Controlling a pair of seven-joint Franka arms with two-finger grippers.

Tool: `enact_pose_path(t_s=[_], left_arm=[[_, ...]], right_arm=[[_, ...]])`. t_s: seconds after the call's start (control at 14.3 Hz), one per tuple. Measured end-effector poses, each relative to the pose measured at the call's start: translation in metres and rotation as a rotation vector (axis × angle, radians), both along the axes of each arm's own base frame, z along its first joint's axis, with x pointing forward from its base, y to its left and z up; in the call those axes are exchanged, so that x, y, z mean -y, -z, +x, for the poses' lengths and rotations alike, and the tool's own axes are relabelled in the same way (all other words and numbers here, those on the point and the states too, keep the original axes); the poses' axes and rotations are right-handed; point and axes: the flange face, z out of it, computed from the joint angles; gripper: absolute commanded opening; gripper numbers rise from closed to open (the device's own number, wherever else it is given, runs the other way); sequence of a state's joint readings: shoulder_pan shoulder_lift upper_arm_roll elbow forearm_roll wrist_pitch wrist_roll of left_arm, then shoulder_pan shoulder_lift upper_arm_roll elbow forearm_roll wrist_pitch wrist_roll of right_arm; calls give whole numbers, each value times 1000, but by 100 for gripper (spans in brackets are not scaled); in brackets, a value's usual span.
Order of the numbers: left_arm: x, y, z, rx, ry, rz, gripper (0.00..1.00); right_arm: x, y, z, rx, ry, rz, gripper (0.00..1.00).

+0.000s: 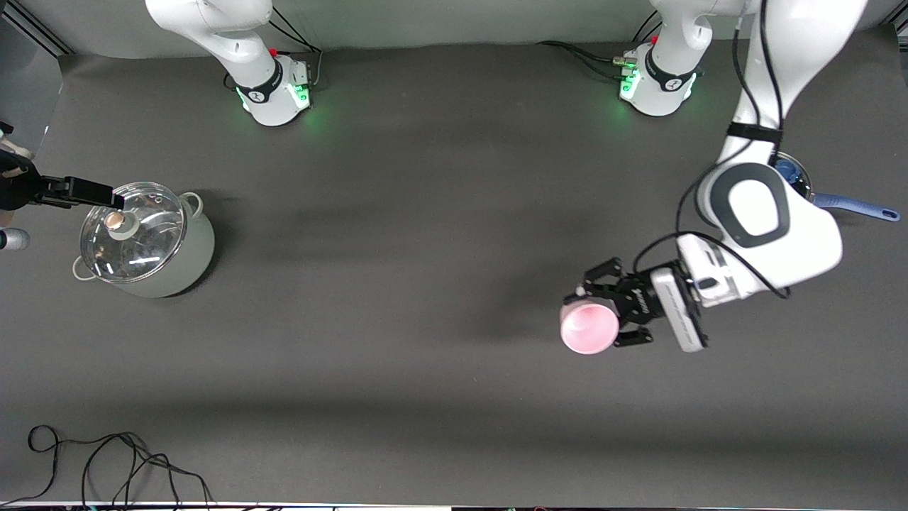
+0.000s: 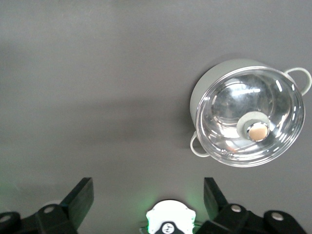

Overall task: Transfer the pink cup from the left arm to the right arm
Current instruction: 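Lift the pink cup with the left gripper toward the table middle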

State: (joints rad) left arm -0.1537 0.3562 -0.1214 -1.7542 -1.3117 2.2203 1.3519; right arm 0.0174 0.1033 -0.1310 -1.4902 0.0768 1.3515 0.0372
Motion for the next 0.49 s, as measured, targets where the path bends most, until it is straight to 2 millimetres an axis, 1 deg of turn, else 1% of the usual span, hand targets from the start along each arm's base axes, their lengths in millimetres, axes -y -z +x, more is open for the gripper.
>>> enact_pose_path(t_s=[0.07, 0.14, 0.21, 0.35, 0.49], left_arm=[[13, -3, -7, -1, 19, -2, 0], [25, -5, -14, -2, 37, -3, 0], [37, -7, -20, -1, 56, -5, 0], [61, -14, -32, 11, 86, -11, 0], [92, -29, -45, 58, 76, 1, 0]], right_arm=[[-10, -2, 1, -2, 68, -3, 100], [-29, -6, 2, -5, 156, -9, 100], [-55, -11, 3, -9, 244, -14, 100], [-113, -24, 1, -19, 417, -32, 99], [-166, -32, -2, -40, 604, -49, 99]])
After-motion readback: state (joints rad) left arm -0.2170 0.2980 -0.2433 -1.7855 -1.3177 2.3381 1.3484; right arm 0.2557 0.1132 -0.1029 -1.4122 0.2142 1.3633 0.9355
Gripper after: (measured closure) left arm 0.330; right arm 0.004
